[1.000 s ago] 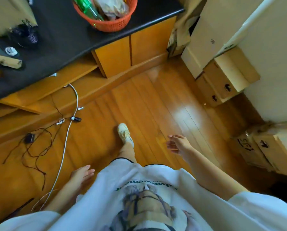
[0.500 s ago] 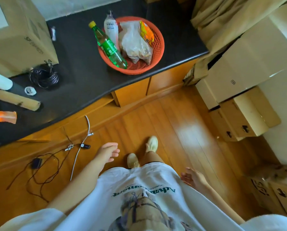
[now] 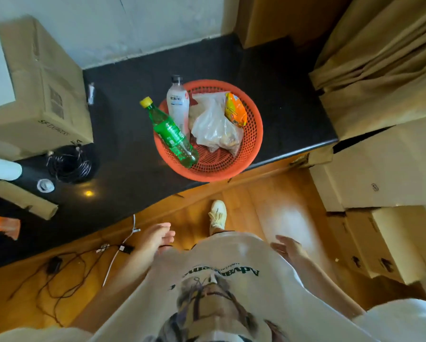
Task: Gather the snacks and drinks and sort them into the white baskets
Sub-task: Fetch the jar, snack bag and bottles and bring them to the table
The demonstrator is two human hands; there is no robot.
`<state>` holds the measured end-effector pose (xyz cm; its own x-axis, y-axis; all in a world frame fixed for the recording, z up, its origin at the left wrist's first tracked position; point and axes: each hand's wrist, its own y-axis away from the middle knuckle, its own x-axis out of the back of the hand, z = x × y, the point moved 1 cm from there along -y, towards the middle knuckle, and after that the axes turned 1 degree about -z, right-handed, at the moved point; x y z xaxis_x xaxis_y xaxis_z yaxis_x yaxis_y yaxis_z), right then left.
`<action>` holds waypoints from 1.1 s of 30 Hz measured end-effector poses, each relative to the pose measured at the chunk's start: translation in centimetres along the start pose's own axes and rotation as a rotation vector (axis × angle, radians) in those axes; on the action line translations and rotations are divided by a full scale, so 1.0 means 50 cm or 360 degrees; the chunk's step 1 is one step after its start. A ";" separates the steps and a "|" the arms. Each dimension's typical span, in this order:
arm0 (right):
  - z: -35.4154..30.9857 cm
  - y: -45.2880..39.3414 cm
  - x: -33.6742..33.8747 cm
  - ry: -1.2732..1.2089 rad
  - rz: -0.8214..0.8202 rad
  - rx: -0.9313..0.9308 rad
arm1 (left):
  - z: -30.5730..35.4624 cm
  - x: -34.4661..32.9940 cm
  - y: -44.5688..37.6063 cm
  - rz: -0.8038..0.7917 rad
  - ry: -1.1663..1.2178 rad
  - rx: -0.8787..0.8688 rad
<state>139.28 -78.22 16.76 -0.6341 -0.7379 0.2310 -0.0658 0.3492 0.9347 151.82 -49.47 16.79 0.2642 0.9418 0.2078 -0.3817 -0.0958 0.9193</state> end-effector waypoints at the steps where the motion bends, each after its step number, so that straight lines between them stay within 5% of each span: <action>1: -0.041 -0.017 -0.020 0.0038 -0.0026 0.0010 | 0.022 0.000 -0.010 0.0040 0.0084 -0.0002; 9: -0.382 -0.052 -0.268 0.0328 -0.0340 0.0479 | 0.245 -0.004 -0.087 0.0121 0.0873 -0.0024; 15: -0.522 -0.034 -0.515 0.0645 -0.0638 0.1077 | 0.376 -0.011 -0.200 0.0477 0.0329 -0.0441; 18: -0.523 -0.033 -0.608 0.0860 -0.0676 0.1020 | 0.409 -0.022 -0.246 0.0472 0.0196 -0.0523; 22: -0.478 -0.056 -0.669 0.1129 -0.0422 0.0998 | 0.425 -0.030 -0.267 0.0390 0.0296 -0.0684; 33: -0.473 -0.111 -0.736 0.1000 -0.0118 0.0867 | 0.411 -0.027 -0.306 0.0212 0.0407 -0.0889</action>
<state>181.21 -66.67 9.48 -0.0764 -0.8985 0.4322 -0.5563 0.3982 0.7294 175.50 -55.87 9.31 -0.0116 0.9873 0.1584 -0.8203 -0.1000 0.5632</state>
